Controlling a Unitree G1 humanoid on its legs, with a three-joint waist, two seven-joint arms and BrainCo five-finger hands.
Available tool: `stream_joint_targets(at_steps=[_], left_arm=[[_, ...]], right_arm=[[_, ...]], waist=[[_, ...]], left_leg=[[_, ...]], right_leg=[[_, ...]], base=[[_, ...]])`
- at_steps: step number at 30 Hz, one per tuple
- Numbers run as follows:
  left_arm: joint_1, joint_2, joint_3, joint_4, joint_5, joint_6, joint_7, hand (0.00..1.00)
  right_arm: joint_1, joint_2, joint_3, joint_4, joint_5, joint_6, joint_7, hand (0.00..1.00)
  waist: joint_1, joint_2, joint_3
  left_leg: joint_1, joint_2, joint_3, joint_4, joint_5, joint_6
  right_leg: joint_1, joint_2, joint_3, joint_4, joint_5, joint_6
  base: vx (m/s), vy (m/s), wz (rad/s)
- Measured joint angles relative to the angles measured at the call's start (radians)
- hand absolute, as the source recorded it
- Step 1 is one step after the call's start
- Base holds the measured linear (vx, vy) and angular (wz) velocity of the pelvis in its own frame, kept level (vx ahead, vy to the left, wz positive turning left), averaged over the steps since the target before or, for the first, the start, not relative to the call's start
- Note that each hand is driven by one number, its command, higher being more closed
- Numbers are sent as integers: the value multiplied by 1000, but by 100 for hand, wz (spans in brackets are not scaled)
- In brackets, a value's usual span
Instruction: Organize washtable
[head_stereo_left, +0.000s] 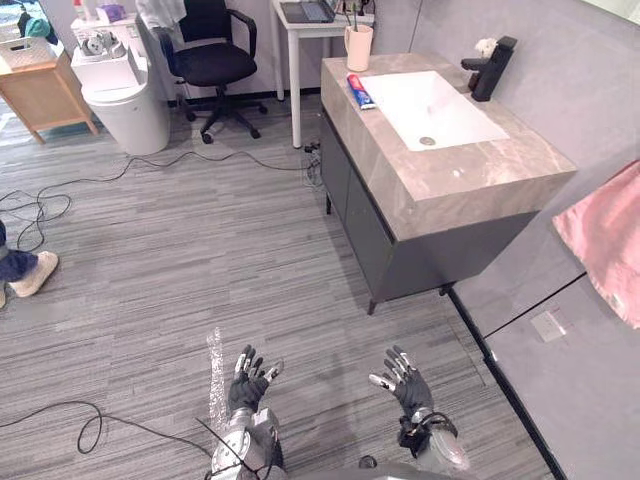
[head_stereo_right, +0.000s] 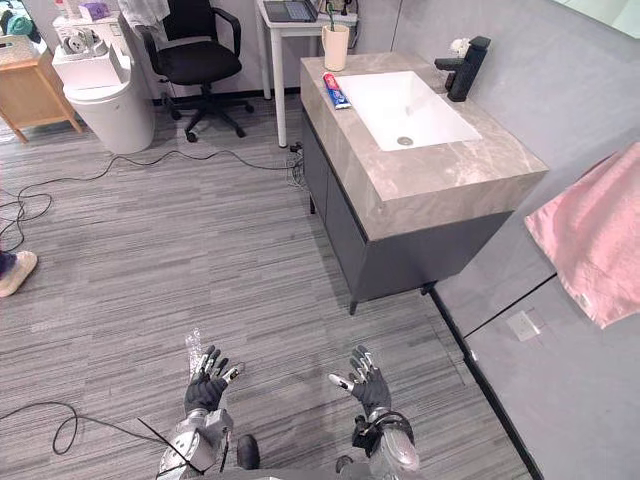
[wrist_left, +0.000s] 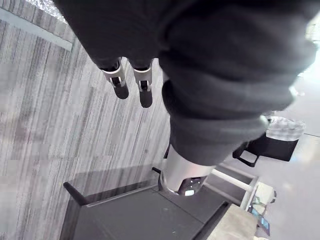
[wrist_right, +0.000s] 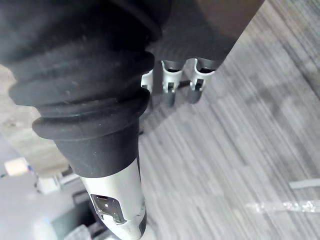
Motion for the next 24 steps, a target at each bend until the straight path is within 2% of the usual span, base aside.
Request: stream_joint_targets(at_steps=[2, 3, 4, 5, 6, 7, 8, 9, 10, 11, 12, 13, 15, 16, 17, 18, 19, 20, 21, 22, 23, 24], left_arm=[[-2, -5, 6, -36, 0, 0, 0, 0], [1, -11, 13, -61, 0, 0, -1, 0], [4, -23, 25, -71, -1, 0, 0, 0], [8, -24, 30, -67, -1, 1, 0, 0], [13, -21, 48, -66, -1, 11, 2, 0], [23, -14, 66, -66, -1, 12, 3, 0], [30, 3, 88, -65, -3, 15, 4, 0], [35, 25, 88, -61, -7, 17, 3, 0], [50, 28, 70, -55, -14, 13, 0, 0], [50, 15, 60, -48, -19, 23, 0, 0], [38, 42, 50, -35, -19, 38, 0, 0], [34, 56, 26, -30, -18, 45, -1, 0], [19, 60, -30, -11, -13, 55, -17, 0], [16, 55, -33, -9, -3, 55, -20, 0], [13, 54, -40, -4, 6, 57, -21, 0], [13, 55, -47, 7, 23, 59, -25, 0], [13, 55, -50, 12, 30, 58, -25, 0], [14, 51, -53, 25, 41, 58, -27, 0], [40, 41, -53, 34, 44, 58, -31, 0], [49, 41, -52, 33, 46, 56, -36, 0], [47, 24, -48, 63, 51, 60, -42, 0], [56, 13, -29, 67, 50, 74, -44, 0]], right_arm=[[-1, 18, 0, -10, 1, 0, 0, 0], [-2, 29, 0, -31, 2, 1, 0, 0], [-1, 25, 0, -62, 3, 1, 0, 0], [4, 15, 2, -80, 3, 1, 0, 0], [-6, 12, 11, -91, 3, 1, 0, 0], [-9, 16, 18, -99, 3, 1, 0, 0], [0, 27, 28, -109, 3, 1, 0, 0], [11, 38, 34, -102, 4, 2, 1, 0], [37, 13, 42, -153, 3, 0, 12, 0], [55, -1, 41, -185, 3, -4, 25, 0], [45, 23, 51, -163, 2, 20, 22, 0], [52, 18, 51, -160, 2, 24, 22, 0], [68, 25, 24, -153, 2, 24, 20, 0], [68, 27, 17, -154, 2, 24, 20, 0], [69, 31, 9, -154, 2, 24, 20, 0], [75, 30, 13, -154, 2, 23, 20, 0], [80, 30, 14, -154, 2, 23, 20, 0], [90, 29, 14, -154, 2, 23, 20, 0], [102, 21, 19, -154, 2, 25, 20, 0], [106, 25, 20, -153, 2, 24, 20, 0], [98, 19, 20, -134, -1, 26, 20, 0], [60, 9, 22, -124, -13, 42, 16, 0]], waist=[[20, -13, 7], [23, -33, 25], [30, -14, 48], [40, 10, 58], [53, 26, 73], [54, 18, 78], [40, 4, 87], [34, -42, 76], [30, 22, 82], [32, 80, 80], [43, 16, 92], [34, 5, 92], [-14, 11, 90], [-19, 14, 89], [-17, 11, 86], [-27, -2, 72], [-35, -4, 57], [-57, 5, 19], [-76, 39, -34], [-94, 36, -51], [-91, 68, -73], [-88, 98, -70]], left_leg=[[-18, -19, 1, 50, -18, 23], [-67, -17, 34, 197, -95, 59], [-89, 4, 47, 388, -194, 68], [-94, 26, 47, 435, -251, 59], [-95, 36, 29, 480, -308, 62], [-83, 23, 19, 479, -313, 69], [-58, -15, -4, 441, -319, 80], [-32, -57, -5, 469, -333, 95], [-51, 20, -15, 720, -458, 88], [-24, 56, -56, 687, -575, 101], [-11, -5, -49, 685, -595, 87], [-3, -19, -54, 662, -596, 89], [37, -41, -68, 579, -594, 88], [47, -43, -67, 567, -590, 81], [81, -60, -66, 538, -585, 75], [156, -94, -65, 462, -586, 76], [183, -107, -68, 429, -586, 76], [232, -110, -76, 370, -587, 76], [273, -90, -91, 358, -593, 59], [267, -85, -96, 404, -591, 55], [242, -50, -104, 522, -598, 44], [141, -11, -126, 807, -475, 24]], right_leg=[[0, -29, -37, 1, -16, 25], [16, -60, -75, 18, -24, 37], [38, -68, -117, 86, -36, 52], [23, -52, -124, 156, -37, 53], [-36, -46, -122, 340, -29, 43], [-62, -55, -121, 424, -7, 33], [-121, -71, -109, 558, 86, 34], [-172, -97, -96, 627, 148, 20], [-222, -38, -104, 729, 44, 12], [-260, 17, -135, 745, -43, 25], [-298, 9, -118, 687, -90, 53], [-307, 10, -127, 636, -95, 43], [-351, 52, -204, 442, -90, 30], [-361, 62, -216, 396, -80, 28], [-372, 74, -238, 336, -48, 9], [-374, 86, -260, 255, 3, -27], [-381, 89, -263, 241, 17, -43], [-396, 107, -282, 228, 49, -86], [-391, 140, -317, 190, 98, -148], [-380, 160, -333, 170, 147, -181], [-358, 193, -332, 194, 157, -200], [-310, 238, -317, 200, 119, -239]], base=[[-37, 50, 44], [24, 95, 76], [26, 96, 73], [-11, 125, 50], [-58, 132, 31], [-57, 202, 75], [55, 250, 92], [225, 277, 99], [328, 269, 56], [305, 247, 12], [188, 198, -4], [195, 159, 20], [354, 105, 58], [342, 87, 28], [439, 144, 10], [465, 153, 14], [657, 160, 39], [682, 71, 55], [752, 58, 60], [807, -2, 38], [846, 46, -22], [985, 44, -78]])
